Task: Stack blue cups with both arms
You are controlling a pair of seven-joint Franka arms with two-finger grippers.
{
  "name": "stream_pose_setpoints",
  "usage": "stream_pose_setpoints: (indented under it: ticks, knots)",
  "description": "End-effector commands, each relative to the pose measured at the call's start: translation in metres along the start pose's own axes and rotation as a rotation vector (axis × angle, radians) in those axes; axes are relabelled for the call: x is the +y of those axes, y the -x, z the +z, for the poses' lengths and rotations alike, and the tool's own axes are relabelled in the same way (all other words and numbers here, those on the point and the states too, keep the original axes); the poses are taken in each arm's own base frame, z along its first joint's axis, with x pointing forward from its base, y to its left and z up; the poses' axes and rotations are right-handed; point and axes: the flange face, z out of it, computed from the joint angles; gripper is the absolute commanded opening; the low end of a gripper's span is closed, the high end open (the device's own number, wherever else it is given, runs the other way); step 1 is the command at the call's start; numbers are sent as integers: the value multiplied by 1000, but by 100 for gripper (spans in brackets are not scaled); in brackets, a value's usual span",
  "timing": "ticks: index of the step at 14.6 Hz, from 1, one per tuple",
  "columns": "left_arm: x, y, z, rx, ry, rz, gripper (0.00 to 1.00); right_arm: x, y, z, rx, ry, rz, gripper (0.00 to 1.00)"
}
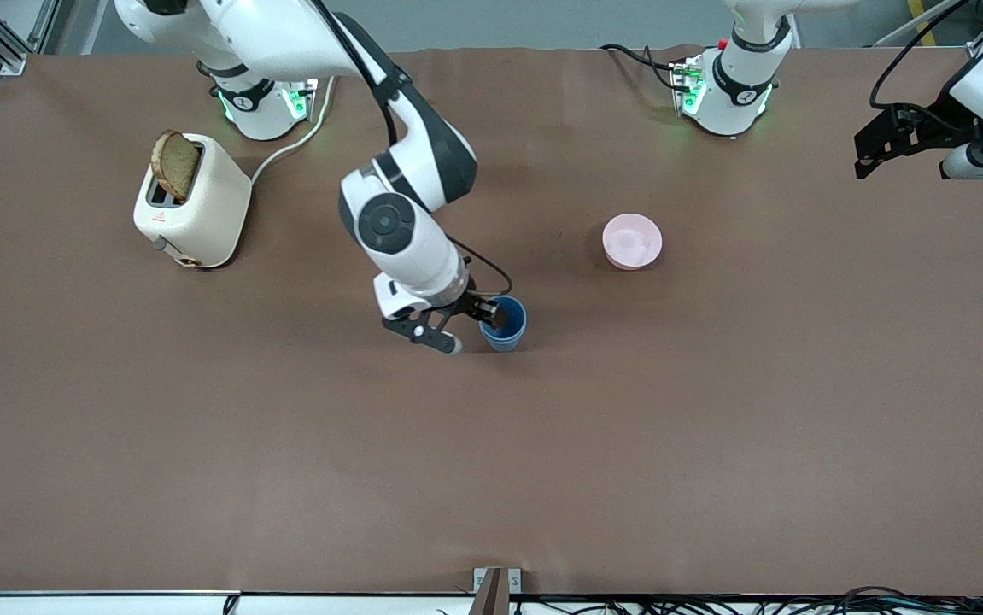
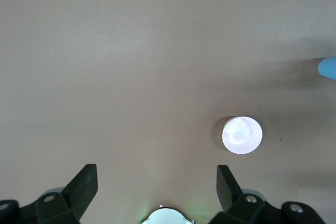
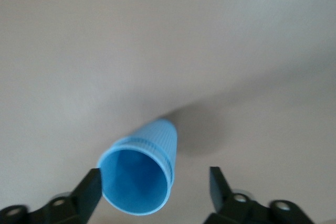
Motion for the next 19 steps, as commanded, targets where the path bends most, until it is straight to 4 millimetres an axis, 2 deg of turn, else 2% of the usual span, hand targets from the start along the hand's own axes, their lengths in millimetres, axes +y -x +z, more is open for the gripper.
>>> stream_pose_setpoints:
  ticks: [1, 4, 7, 10, 12, 16, 17, 18, 19]
  knots:
    - [-2, 2, -5, 2, 2, 9, 100, 43, -39, -101, 88, 35, 21, 100]
    - [-1, 2, -5, 7, 2, 9, 100, 107, -88, -182, 130, 89, -73, 100]
    - [3, 0, -6, 24, 4, 1, 100, 188, -135, -256, 142, 105, -189, 100]
    - [14, -2, -7, 40, 5, 21, 100, 270, -162, -316, 123, 108, -209, 100]
    - [14, -2, -7, 40, 5, 21, 100, 329, -181, -352, 135, 113, -277, 100]
    - [13, 0, -9, 41, 6, 27, 100, 368, -181, -388, 89, 174, -286, 100]
    - [11, 1, -10, 39, 5, 27, 100, 390, -185, -396, 66, 167, -268, 100]
    - [11, 2, -10, 39, 5, 29, 100, 383, -181, -390, 23, 163, -306, 100]
    - [11, 2, -10, 38, 5, 30, 100, 386, -181, -388, 1, 158, -313, 100]
